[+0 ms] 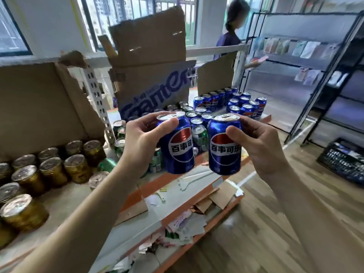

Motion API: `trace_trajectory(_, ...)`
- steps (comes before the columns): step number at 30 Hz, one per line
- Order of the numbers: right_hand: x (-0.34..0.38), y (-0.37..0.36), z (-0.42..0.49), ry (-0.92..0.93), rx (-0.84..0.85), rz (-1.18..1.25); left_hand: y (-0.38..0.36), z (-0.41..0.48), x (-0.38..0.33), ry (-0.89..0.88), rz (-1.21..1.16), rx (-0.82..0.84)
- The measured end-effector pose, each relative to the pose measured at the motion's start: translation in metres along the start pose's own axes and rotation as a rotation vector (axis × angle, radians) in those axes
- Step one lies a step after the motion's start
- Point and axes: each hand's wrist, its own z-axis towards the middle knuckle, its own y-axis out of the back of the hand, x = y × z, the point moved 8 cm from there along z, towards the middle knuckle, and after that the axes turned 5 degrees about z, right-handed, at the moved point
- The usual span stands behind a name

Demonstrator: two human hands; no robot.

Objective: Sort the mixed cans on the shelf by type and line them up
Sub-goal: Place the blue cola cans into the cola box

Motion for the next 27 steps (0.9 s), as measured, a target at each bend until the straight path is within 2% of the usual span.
trace_trajectory(9, -0.012, 0.052, 0.008, 0.0, -0.034, -0.007, -0.057, 0.007, 0.013, 0.002, 0.026, 0.09)
trace_trajectory(27, -0.056, 0.137, 0.075, -0.083, -0.322, -0.105, -0.137, 0.128, 0.074, 0.063, 0.05, 0.3)
